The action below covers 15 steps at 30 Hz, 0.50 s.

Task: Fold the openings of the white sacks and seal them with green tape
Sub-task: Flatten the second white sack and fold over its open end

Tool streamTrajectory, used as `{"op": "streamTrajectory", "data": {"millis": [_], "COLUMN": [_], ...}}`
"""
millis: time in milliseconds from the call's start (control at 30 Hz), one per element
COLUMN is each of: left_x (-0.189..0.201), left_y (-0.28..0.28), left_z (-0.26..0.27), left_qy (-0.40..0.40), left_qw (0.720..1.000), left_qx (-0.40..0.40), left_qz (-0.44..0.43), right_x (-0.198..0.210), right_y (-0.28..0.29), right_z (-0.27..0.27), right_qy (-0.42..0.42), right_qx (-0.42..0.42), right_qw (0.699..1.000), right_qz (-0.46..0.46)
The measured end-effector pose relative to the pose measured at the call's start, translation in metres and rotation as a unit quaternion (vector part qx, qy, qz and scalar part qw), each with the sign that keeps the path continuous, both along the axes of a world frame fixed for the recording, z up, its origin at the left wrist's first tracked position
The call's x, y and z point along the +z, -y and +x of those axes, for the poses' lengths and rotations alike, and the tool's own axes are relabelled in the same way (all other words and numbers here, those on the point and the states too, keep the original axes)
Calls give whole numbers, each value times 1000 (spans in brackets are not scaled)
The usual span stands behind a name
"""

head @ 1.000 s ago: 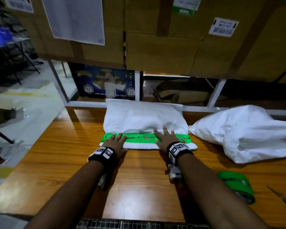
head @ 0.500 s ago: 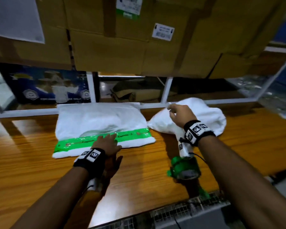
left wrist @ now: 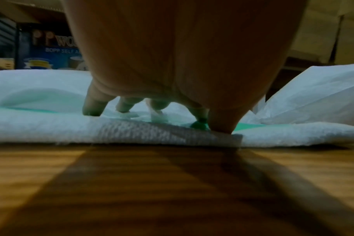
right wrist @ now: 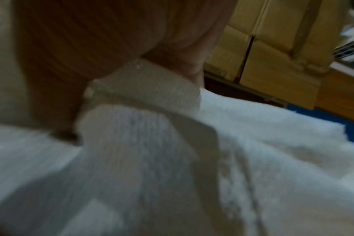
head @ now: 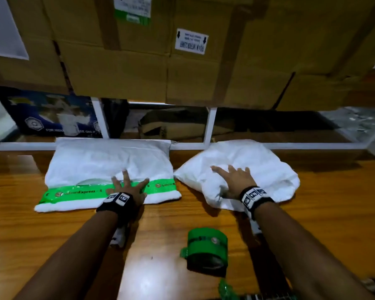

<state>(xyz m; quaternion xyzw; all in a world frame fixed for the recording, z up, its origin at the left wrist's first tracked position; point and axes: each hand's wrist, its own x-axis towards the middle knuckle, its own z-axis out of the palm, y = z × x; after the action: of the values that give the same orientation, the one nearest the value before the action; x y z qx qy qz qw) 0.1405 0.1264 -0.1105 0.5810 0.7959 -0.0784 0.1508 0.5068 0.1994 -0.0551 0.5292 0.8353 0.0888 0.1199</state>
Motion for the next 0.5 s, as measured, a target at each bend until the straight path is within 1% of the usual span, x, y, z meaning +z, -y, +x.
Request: {"op": "streamTrajectory", "data": {"millis": [67, 133, 167, 267, 300, 333, 367, 400, 433, 500], "left_x": [1, 4, 6, 9, 9, 9, 9, 8, 9, 10], "left_y": [-3, -6, -7, -18, -22, -28, -34, -40, -45, -54], "left_z": [8, 21, 30, 67, 82, 98, 115, 132, 148, 178], "left_qy": [-5, -5, -5, 3, 4, 4, 4, 5, 6, 9], "left_qw": [1000, 1000, 1000, 999, 999, 999, 999, 999, 999, 999], "left_qx": [1, -5, -10, -33, -40, -46, -49, -47, -44, -40], "left_qz": [-8, -18, -23, -26, -26, -24, -22, -19, -17, -9], "right_x": [-1, 11, 21, 66, 84, 103, 122, 136, 145, 157], "right_y": [-8, -17, -21, -35, -39, -41, -44, -46, -48, -49], "right_z": [6, 15, 22, 49, 62, 75, 90, 107, 125, 153], "right_qy": [-13, -22, -40, -127, -138, -152, -178, -200, -208, -173], "right_qx": [37, 58, 60, 37, 28, 34, 52, 59, 58, 45], "right_qw": [999, 998, 997, 987, 983, 973, 955, 941, 935, 940], "right_qz": [9, 23, 37, 87, 116, 168, 233, 267, 282, 289]}}
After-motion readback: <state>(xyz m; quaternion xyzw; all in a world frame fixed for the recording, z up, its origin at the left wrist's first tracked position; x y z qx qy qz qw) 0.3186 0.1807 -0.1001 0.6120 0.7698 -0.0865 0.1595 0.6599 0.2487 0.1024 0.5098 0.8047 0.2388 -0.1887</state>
